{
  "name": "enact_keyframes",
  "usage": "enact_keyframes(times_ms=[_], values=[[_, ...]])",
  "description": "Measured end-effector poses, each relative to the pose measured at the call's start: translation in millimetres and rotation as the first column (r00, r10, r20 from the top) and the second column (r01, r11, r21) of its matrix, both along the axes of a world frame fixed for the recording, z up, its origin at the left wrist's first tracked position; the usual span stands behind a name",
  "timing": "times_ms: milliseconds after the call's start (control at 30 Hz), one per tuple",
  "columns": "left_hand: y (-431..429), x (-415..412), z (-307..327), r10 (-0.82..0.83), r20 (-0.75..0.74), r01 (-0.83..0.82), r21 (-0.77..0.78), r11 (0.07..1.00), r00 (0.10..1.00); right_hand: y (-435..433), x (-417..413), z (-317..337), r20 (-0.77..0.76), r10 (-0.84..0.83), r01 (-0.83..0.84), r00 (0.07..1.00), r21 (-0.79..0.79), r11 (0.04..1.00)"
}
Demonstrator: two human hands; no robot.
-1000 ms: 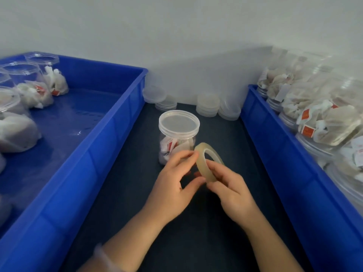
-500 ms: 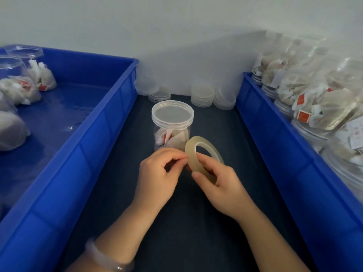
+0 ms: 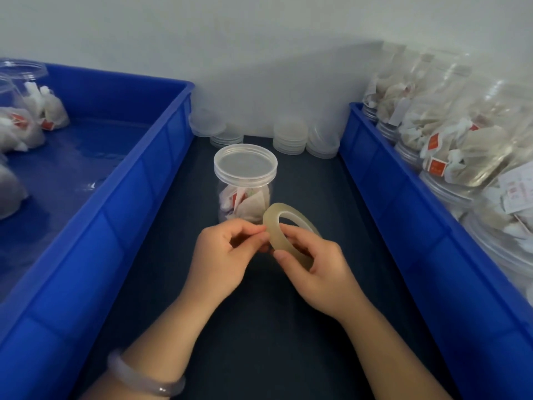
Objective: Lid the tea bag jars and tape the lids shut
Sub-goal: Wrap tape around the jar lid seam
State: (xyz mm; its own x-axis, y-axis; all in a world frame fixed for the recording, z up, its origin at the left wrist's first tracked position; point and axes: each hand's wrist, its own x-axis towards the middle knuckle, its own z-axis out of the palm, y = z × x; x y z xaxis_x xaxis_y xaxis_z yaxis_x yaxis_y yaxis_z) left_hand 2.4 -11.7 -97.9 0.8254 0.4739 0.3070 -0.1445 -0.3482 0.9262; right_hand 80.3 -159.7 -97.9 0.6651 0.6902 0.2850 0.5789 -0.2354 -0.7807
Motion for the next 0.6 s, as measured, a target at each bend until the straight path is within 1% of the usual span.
enact_keyframes(times_ms=[100,167,200,233,267,300,333,367,400,500,600], values=[[-0.7,-0.6,-0.9,0.057,0.028,-0.060,0.137,0.989,0.998,1.9,-2.0,-2.5,0.034,-0.014,0.013,0.999,0.018,1.000],[-2.6,-1.2,-0.8,0.061,-0.003,-0.059,0.220,0.974,0.998,3.1,-2.6,-2.7,0.064,-0.031,0.029,0.997,0.032,0.999],[-3.6,-1.7,-0.5,0.044,-0.045,-0.032,0.247,0.969,0.998,3.9,-2.6,-3.0,0.081,-0.042,0.040,0.996,0.030,0.999],[-4.6,-1.7,-0.2,0.009,-0.089,0.013,0.241,0.970,0.996,4.9,-2.2,-3.5,0.091,-0.064,0.061,0.994,0.033,0.998],[-5.9,-2.2,0.4,-0.041,-0.120,0.063,0.188,0.980,0.992,6.0,-1.0,-5.2,0.083,-0.088,0.084,0.993,0.044,0.995],[-7.1,-2.9,1.1,-0.093,-0.128,0.106,0.103,0.989,0.987,7.2,0.3,-6.9,0.068,-0.108,0.104,0.992,0.056,0.993],[-8.1,-3.5,2.0,-0.118,-0.119,0.122,0.024,0.992,0.986,8.4,1.2,-7.8,0.062,-0.125,0.121,0.990,0.064,0.991],[-8.5,-3.9,3.3,-0.110,-0.092,0.107,-0.039,0.993,0.990,8.7,1.0,-7.8,0.068,-0.135,0.130,0.989,0.070,0.989],[-7.8,-4.1,4.3,-0.071,-0.052,0.067,-0.067,0.996,0.996,8.5,0.5,-7.5,0.077,-0.138,0.133,0.987,0.072,0.989],[-3.8,-3.3,4.1,0.033,0.038,-0.031,-0.043,0.999,0.999,5.7,-0.3,-5.3,0.075,-0.141,0.134,0.987,0.083,0.987],[-3.9,-1.9,4.8,0.026,0.060,-0.027,0.015,1.000,0.998,4.3,-0.1,-4.6,0.075,-0.125,0.118,0.989,0.084,0.989]])
